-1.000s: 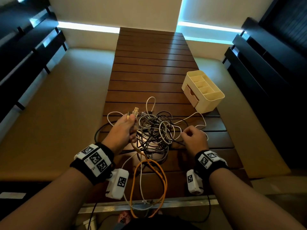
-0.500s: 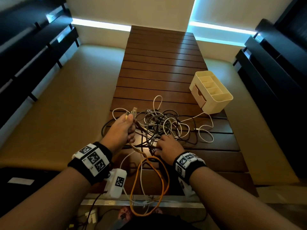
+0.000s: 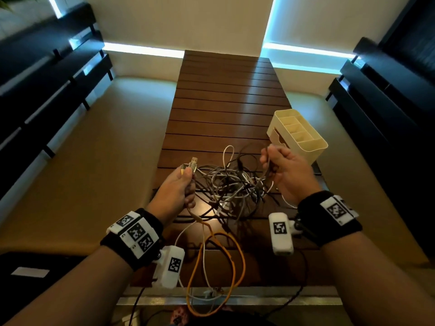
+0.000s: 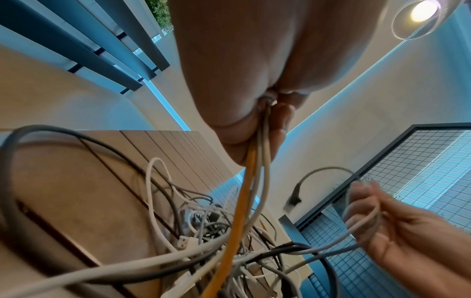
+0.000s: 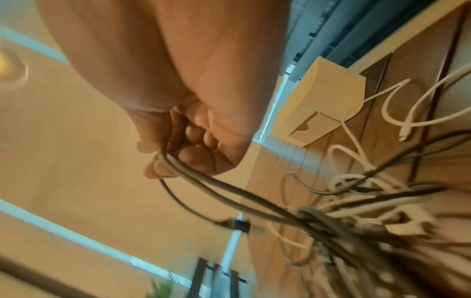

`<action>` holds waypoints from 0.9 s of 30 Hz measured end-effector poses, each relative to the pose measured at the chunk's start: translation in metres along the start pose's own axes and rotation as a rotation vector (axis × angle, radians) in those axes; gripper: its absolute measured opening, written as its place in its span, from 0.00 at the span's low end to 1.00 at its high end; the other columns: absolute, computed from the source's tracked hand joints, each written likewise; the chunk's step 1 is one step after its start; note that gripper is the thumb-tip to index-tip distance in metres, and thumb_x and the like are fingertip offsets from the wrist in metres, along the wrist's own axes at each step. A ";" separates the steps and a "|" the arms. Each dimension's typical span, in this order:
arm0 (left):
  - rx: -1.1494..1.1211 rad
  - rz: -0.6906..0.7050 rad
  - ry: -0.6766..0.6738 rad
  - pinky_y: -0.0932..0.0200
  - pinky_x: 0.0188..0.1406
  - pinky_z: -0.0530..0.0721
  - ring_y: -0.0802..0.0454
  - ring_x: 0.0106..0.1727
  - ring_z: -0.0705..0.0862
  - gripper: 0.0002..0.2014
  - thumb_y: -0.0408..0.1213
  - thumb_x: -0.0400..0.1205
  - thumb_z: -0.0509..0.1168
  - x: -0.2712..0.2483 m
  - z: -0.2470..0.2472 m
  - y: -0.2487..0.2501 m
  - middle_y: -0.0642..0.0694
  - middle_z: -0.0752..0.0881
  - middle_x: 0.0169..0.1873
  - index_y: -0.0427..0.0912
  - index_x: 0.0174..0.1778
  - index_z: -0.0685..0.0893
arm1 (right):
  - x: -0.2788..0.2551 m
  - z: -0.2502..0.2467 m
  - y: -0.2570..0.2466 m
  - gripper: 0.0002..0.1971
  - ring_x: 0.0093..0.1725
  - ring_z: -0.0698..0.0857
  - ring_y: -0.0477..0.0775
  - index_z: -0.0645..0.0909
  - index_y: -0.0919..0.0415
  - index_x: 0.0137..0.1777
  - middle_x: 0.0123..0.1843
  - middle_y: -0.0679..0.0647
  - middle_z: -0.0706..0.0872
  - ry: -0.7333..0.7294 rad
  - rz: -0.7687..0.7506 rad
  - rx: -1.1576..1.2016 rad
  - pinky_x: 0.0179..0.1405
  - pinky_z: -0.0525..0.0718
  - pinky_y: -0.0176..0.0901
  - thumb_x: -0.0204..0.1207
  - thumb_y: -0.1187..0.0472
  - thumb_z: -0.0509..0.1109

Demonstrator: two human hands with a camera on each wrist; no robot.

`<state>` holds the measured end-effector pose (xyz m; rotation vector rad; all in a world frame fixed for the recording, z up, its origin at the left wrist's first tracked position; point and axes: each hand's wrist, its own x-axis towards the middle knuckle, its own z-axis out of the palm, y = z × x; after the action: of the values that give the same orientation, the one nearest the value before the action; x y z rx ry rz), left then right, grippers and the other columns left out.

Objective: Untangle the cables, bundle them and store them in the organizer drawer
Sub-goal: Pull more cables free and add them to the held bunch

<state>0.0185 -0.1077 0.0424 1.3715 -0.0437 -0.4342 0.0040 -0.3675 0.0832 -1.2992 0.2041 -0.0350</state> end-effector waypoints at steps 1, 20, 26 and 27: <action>0.005 0.000 -0.002 0.62 0.21 0.69 0.57 0.20 0.63 0.14 0.45 0.92 0.47 0.001 0.001 0.001 0.53 0.67 0.22 0.42 0.46 0.70 | 0.001 -0.003 -0.006 0.09 0.35 0.84 0.44 0.82 0.63 0.53 0.39 0.52 0.86 0.010 -0.009 0.047 0.36 0.84 0.34 0.83 0.58 0.65; 0.020 -0.017 0.032 0.62 0.20 0.70 0.56 0.20 0.64 0.15 0.46 0.92 0.48 0.000 -0.004 0.001 0.50 0.67 0.24 0.40 0.48 0.72 | 0.015 0.017 0.112 0.22 0.72 0.74 0.56 0.75 0.49 0.72 0.70 0.50 0.76 -0.258 0.026 -1.590 0.68 0.79 0.55 0.80 0.45 0.69; 0.020 -0.014 0.059 0.63 0.20 0.70 0.56 0.20 0.64 0.15 0.45 0.92 0.47 -0.004 -0.012 -0.001 0.51 0.68 0.24 0.42 0.47 0.73 | 0.025 0.021 0.130 0.41 0.81 0.63 0.65 0.59 0.45 0.84 0.83 0.54 0.65 -0.366 0.240 -1.796 0.74 0.73 0.65 0.75 0.36 0.72; 0.018 -0.013 0.059 0.62 0.20 0.71 0.57 0.20 0.65 0.14 0.45 0.92 0.48 -0.004 -0.014 -0.002 0.51 0.68 0.24 0.42 0.47 0.72 | 0.027 0.021 0.129 0.37 0.79 0.66 0.65 0.62 0.46 0.82 0.81 0.55 0.70 -0.376 0.224 -1.787 0.72 0.75 0.63 0.76 0.40 0.72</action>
<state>0.0179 -0.0939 0.0387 1.4025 0.0097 -0.4042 0.0229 -0.3168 -0.0385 -2.9925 0.0000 0.7342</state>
